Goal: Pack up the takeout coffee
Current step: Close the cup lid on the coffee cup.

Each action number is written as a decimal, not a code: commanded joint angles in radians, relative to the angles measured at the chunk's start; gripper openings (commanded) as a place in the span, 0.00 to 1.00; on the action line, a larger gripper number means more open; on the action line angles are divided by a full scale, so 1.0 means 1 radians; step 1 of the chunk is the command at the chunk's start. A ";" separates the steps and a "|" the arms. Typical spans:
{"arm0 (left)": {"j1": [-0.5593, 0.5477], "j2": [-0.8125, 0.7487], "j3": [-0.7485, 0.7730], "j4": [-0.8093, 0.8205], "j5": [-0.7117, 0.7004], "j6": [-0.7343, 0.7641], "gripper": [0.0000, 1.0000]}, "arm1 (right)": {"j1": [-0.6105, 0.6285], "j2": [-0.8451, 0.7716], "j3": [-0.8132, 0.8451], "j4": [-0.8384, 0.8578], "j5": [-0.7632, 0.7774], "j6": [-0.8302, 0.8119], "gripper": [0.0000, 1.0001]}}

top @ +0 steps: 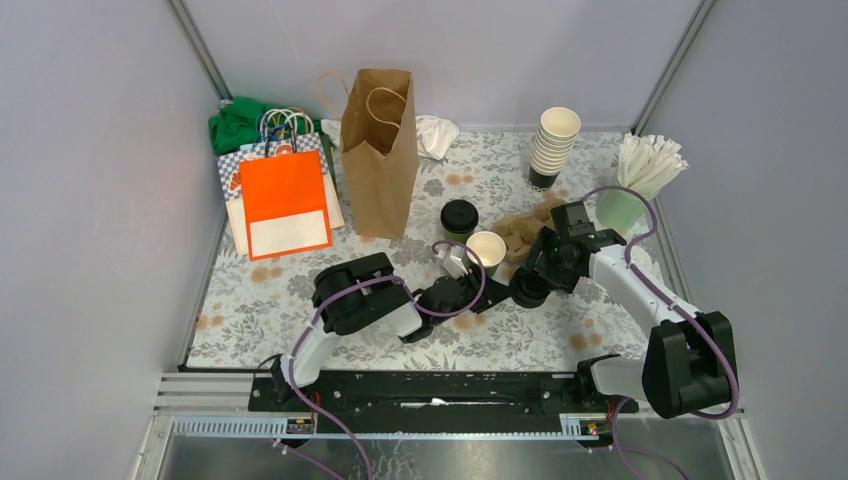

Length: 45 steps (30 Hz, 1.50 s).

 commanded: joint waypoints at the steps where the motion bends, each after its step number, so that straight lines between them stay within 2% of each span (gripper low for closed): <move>1: 0.010 0.012 0.025 0.037 0.002 -0.008 0.29 | 0.001 0.004 0.028 -0.011 -0.075 0.015 0.70; 9: 0.017 0.009 0.025 0.002 -0.001 0.000 0.29 | 0.001 0.013 0.055 -0.034 -0.082 0.013 0.70; 24: 0.017 -0.039 0.021 -0.064 -0.012 0.055 0.30 | 0.001 -0.058 0.162 -0.150 0.059 -0.009 0.70; 33: -0.013 -0.168 -0.019 -0.149 -0.039 0.208 0.39 | 0.000 -0.053 0.255 -0.132 0.030 -0.100 0.68; 40: -0.046 -0.305 -0.118 -0.206 -0.063 0.292 0.39 | 0.002 -0.007 0.359 -0.131 -0.044 -0.177 0.67; 45: -0.074 -0.417 -0.201 -0.256 -0.087 0.323 0.39 | 0.046 0.074 0.444 -0.146 -0.101 -0.212 0.61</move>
